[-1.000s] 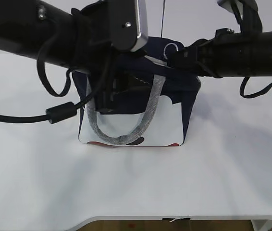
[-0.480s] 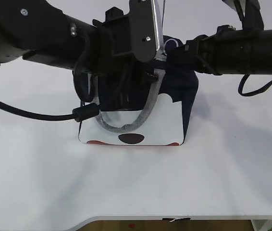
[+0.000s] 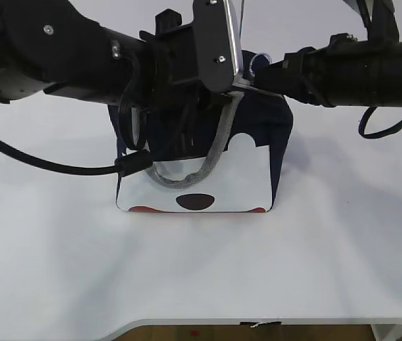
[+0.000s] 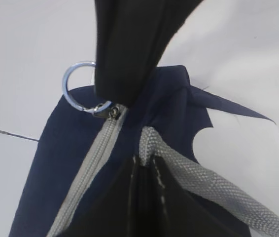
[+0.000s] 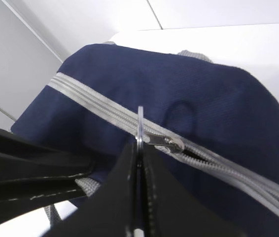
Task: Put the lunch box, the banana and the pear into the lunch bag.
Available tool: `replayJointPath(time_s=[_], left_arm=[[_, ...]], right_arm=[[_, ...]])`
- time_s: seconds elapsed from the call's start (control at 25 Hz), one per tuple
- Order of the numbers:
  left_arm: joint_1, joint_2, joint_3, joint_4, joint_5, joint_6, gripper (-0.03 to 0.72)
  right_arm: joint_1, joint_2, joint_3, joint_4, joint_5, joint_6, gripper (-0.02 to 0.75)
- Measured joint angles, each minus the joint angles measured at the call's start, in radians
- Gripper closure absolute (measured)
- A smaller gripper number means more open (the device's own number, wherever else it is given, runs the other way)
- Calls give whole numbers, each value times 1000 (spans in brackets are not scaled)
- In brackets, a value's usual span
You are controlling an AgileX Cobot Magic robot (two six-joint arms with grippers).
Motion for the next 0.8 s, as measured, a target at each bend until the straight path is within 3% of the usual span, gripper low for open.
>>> replayJointPath(time_s=[0.8], left_arm=[[0,2,0,0,-33,0,677]], right_arm=[[-109,0,0,-52,13,0,731]])
